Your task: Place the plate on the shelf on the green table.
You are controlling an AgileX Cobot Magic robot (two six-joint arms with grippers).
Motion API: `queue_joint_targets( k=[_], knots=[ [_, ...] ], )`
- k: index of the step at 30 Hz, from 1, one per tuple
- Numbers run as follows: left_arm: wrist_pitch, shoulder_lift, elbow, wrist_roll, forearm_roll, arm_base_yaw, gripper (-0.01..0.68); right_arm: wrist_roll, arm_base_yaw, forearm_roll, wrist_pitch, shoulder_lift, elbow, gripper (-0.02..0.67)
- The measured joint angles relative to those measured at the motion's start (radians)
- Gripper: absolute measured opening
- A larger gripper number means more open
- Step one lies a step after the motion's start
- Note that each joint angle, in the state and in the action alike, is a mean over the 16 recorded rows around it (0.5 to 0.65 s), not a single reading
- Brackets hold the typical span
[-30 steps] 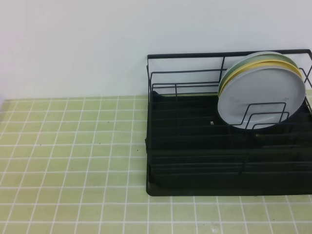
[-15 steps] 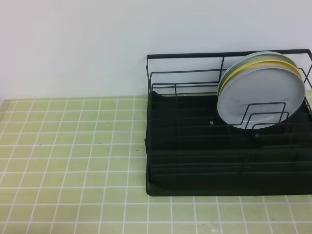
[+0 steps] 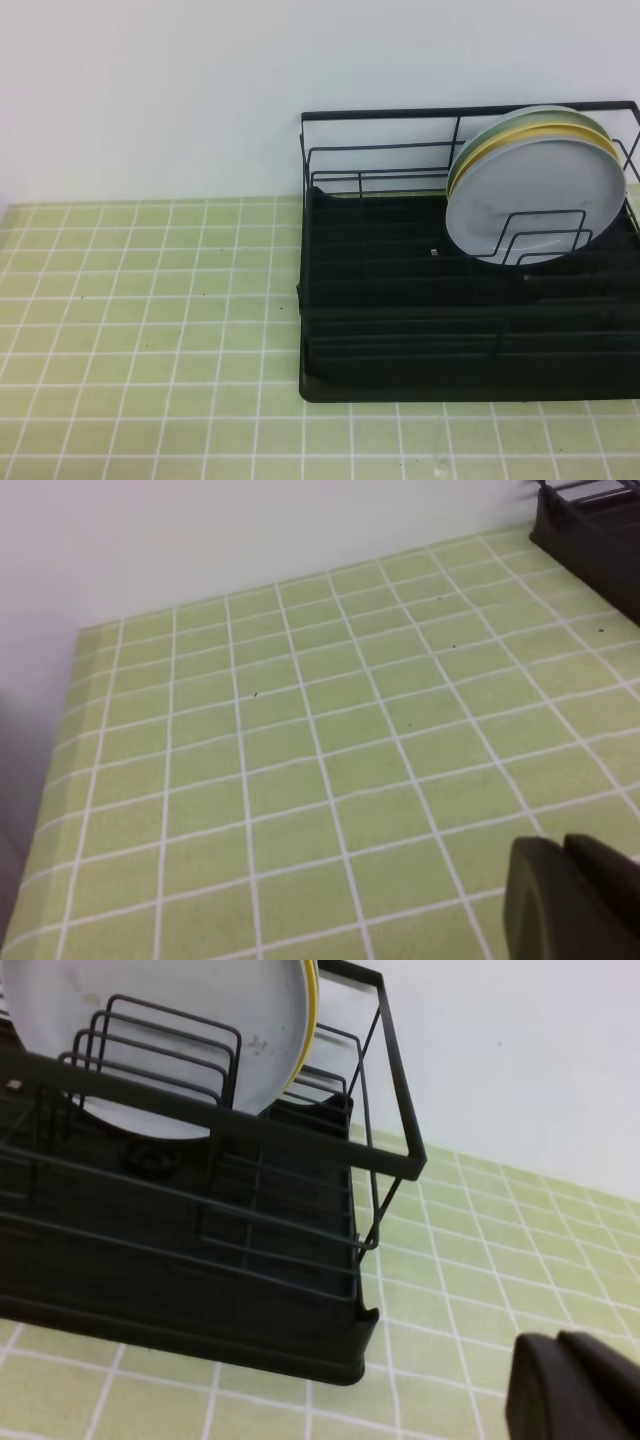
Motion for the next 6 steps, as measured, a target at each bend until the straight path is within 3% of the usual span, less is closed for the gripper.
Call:
queue_joint_targets(
  k=[6],
  knots=[
    [0.0,0.0,0.002,0.008,-0.002,-0.021,-0.002,0.005,0.0,-0.001,0.0,0.0,0.0,0.011]
  ],
)
